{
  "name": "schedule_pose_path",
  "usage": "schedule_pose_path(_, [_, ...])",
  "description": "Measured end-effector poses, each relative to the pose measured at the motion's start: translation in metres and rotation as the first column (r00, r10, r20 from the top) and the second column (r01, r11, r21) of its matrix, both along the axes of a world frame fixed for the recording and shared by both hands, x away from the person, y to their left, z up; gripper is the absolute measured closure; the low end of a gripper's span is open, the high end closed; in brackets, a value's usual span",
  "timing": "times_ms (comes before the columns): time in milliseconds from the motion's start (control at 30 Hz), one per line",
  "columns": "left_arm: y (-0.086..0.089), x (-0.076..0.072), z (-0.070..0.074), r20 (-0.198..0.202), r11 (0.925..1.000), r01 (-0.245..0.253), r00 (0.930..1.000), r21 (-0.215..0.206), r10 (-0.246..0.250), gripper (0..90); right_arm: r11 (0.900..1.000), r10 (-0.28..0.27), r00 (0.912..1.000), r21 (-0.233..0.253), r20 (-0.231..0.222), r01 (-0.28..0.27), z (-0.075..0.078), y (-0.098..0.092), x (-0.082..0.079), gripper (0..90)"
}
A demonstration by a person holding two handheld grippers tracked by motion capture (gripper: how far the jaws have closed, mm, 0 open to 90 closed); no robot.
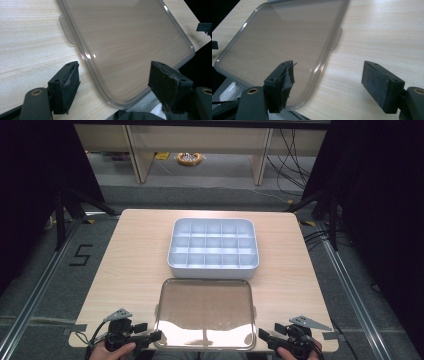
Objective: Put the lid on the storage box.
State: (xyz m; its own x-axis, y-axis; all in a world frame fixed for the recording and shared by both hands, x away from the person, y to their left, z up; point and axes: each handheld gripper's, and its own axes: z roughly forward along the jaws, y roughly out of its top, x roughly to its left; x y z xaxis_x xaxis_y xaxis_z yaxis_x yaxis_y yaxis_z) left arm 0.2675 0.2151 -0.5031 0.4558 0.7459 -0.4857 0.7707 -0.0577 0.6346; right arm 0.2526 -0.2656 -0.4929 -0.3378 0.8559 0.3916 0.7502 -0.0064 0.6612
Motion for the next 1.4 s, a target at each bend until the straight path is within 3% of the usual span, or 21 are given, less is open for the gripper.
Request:
schedule_pose_path(133, [-0.001, 0.0, -0.001, -0.002, 1.0, 0.0, 1.0, -0.002, 0.0, 24.7, 1.0, 0.003, 0.9996, 0.025, 0.026, -0.003, -0.003, -0.001, 0.001, 27.2])
schedule_pose_path(267, [-0.001, 0.0, -0.001, -0.003, 1.0, 0.008, 1.0, 0.003, -0.008, 25.2, 1.0, 0.007, 0.9998, 0.021, 0.02, -0.008, -0.002, 0.0, 0.001, 27.3])
schedule_pose_path(300, [-0.001, 0.0, -0.001, -0.004, 0.9999, 0.01, 0.9999, 0.004, -0.01, 25.3, 0.999, -0.007, 0.9999, 0.044, -0.011, 0.007, 0.0, 0.003, 0.0, 27.4])
schedule_pose_path(367, [-0.002, 0.001, -0.002, -0.014, 0.9999, 0.008, 0.9999, -0.013, -0.009, 25.9, 0.999, 0.015, 0.9997, 0.048, 0.017, -0.015, -0.003, 0.005, 0.002, 27.8])
schedule_pose_path(433, [-0.003, 0.001, -0.002, -0.028, 0.9995, 0.002, 0.9996, -0.033, -0.003, 26.3, 0.997, 0.003, 0.9999, 0.081, -0.013, -0.002, -0.003, 0.01, 0.002, 28.5])
schedule_pose_path(467, [-0.004, 0.0, -0.003, -0.026, 0.9994, -0.001, 0.9997, -0.034, 0.0, 26.6, 0.998, 0.033, 0.9993, 0.059, 0.018, -0.034, -0.003, 0.008, 0.003, 28.7])
schedule_pose_path(633, [-0.007, 0.001, -0.002, -0.001, 0.9998, 0.003, 1.0, -0.019, -0.003, 33.1, 0.993, 0.032, 0.9993, 0.112, -0.021, -0.03, -0.005, 0.013, 0.004, 29.4])
schedule_pose_path(700, [-0.009, 0.002, -0.003, 0.002, 0.9999, -0.001, 1.0, -0.012, 0.001, 34.1, 0.994, 0.052, 0.9987, 0.099, -0.004, -0.051, -0.006, 0.013, 0.007, 29.7])
schedule_pose_path(733, [-0.01, 0.002, -0.003, 0.004, 1.0, -0.004, 1.0, -0.009, 0.004, 34.0, 0.993, 0.033, 0.9988, 0.116, -0.035, -0.029, -0.005, 0.017, 0.006, 30.0])
schedule_pose_path(767, [-0.011, 0.002, -0.003, 0.002, 1.0, -0.004, 1.0, -0.005, 0.004, 33.8, 0.995, 0.046, 0.9989, 0.084, -0.007, -0.045, -0.006, 0.016, 0.007, 30.3])
schedule_pose_path(800, [-0.011, 0.003, -0.003, 0.003, 1.0, 0.001, 1.0, -0.002, -0.001, 34.0, 0.994, 0.039, 0.9987, 0.099, -0.034, -0.036, -0.005, 0.019, 0.006, 30.5])
schedule_pose_path(833, [-0.012, 0.003, -0.003, 0.003, 1.0, 0.0, 1.0, -0.001, 0.0, 34.0, 0.993, 0.068, 0.9977, 0.098, 0.0, -0.068, -0.007, 0.019, 0.009, 30.7])
schedule_pose_path(867, [-0.012, 0.003, -0.003, 0.004, 1.0, -0.006, 1.0, 0.001, 0.006, 34.1, 0.991, 0.054, 0.9978, 0.127, -0.038, -0.049, -0.005, 0.022, 0.007, 31.1])
schedule_pose_path(900, [-0.012, 0.003, -0.003, 0.003, 1.0, -0.008, 1.0, 0.003, 0.008, 34.1, 0.995, 0.061, 0.9981, 0.085, -0.003, -0.06, -0.008, 0.021, 0.01, 31.2])
schedule_pose_path(933, [-0.012, 0.004, -0.003, 0.003, 0.9999, -0.007, 1.0, 0.011, 0.007, 33.8, 0.991, 0.075, 0.9972, 0.114, -0.008, -0.073, -0.008, 0.021, 0.011, 31.2])
schedule_pose_path(1033, [-0.012, 0.005, -0.004, 0.008, 0.9999, -0.011, 0.9999, 0.011, 0.01, 36.9, 0.992, 0.062, 0.998, 0.112, -0.01, -0.06, -0.01, 0.022, 0.014, 31.7])
schedule_pose_path(1133, [-0.013, 0.007, -0.004, -0.001, 0.9999, -0.012, 0.9999, 0.009, 0.012, 39.4, 0.99, 0.032, 0.998, 0.138, -0.054, -0.024, -0.009, 0.023, 0.015, 31.8])
schedule_pose_path(1200, [-0.013, 0.008, -0.005, -0.002, 0.9997, -0.02, 0.9998, 0.013, 0.02, 40.3, 0.991, 0.042, 0.9989, 0.128, -0.019, -0.039, -0.013, 0.022, 0.019, 32.1])
schedule_pose_path(1233, [-0.012, 0.009, -0.005, -0.003, 0.9996, -0.02, 0.9998, 0.019, 0.02, 41.0, 0.989, 0.036, 0.9978, 0.148, -0.056, -0.028, -0.011, 0.023, 0.018, 32.3])
schedule_pose_path(1267, [-0.012, 0.009, -0.006, -0.005, 0.9995, -0.024, 0.9997, 0.019, 0.024, 41.6, 0.991, 0.045, 0.9984, 0.128, -0.033, -0.041, -0.013, 0.022, 0.02, 32.4])
schedule_pose_path(1400, [-0.012, 0.01, -0.007, -0.018, 0.9994, -0.022, 0.9996, 0.027, 0.023, 44.0, 0.99, 0.024, 0.9966, 0.14, -0.078, -0.013, -0.015, 0.026, 0.023, 32.8])
